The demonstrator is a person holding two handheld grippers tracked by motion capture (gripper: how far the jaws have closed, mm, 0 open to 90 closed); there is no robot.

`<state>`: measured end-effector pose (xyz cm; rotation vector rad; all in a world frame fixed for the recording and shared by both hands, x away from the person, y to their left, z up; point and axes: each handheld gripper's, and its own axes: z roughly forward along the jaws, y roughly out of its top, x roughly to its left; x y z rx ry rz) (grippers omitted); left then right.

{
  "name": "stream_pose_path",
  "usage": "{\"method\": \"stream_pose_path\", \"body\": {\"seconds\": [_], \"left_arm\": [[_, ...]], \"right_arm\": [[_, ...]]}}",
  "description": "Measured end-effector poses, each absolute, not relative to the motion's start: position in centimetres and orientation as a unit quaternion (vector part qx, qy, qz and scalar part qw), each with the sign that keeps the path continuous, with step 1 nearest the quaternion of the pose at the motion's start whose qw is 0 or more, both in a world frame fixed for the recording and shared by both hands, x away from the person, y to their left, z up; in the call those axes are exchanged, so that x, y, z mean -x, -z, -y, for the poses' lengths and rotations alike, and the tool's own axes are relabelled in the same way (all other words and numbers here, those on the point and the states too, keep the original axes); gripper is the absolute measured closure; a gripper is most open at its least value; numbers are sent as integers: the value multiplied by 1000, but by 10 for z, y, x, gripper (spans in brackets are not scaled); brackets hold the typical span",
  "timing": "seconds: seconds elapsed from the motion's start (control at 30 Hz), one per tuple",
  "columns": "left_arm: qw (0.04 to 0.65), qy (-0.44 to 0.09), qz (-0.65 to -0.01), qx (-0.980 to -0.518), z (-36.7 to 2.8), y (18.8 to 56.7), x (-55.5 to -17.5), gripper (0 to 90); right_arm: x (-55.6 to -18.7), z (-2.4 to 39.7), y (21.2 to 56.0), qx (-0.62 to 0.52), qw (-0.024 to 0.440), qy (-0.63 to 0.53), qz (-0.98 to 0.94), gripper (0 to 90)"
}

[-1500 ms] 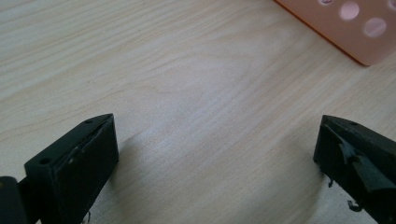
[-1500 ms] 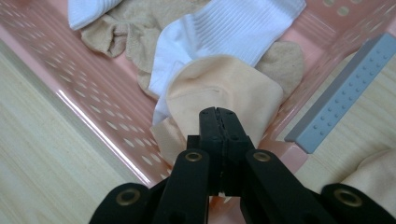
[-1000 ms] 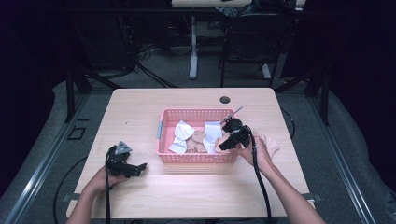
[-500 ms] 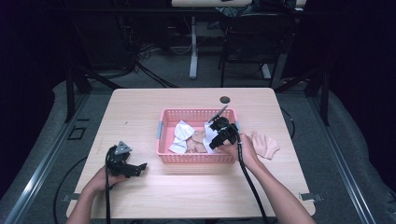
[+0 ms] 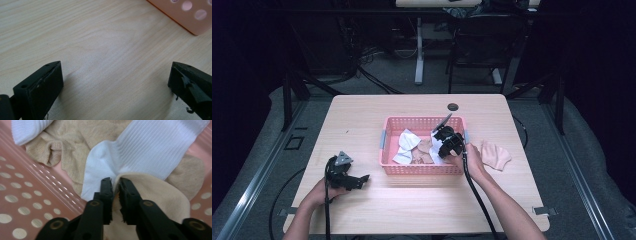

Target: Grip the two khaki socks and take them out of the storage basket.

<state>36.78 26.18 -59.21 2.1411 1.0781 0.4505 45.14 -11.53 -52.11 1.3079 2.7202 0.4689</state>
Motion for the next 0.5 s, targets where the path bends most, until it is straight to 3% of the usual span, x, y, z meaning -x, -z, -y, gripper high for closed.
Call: {"method": "stream_pose_path", "body": {"seconds": [0.5], "left_arm": [[343,-173,-414,-825,-262,592,-368,0]], "right_arm": [[-444,142,476,-425,32,-237,-873,883]]}}
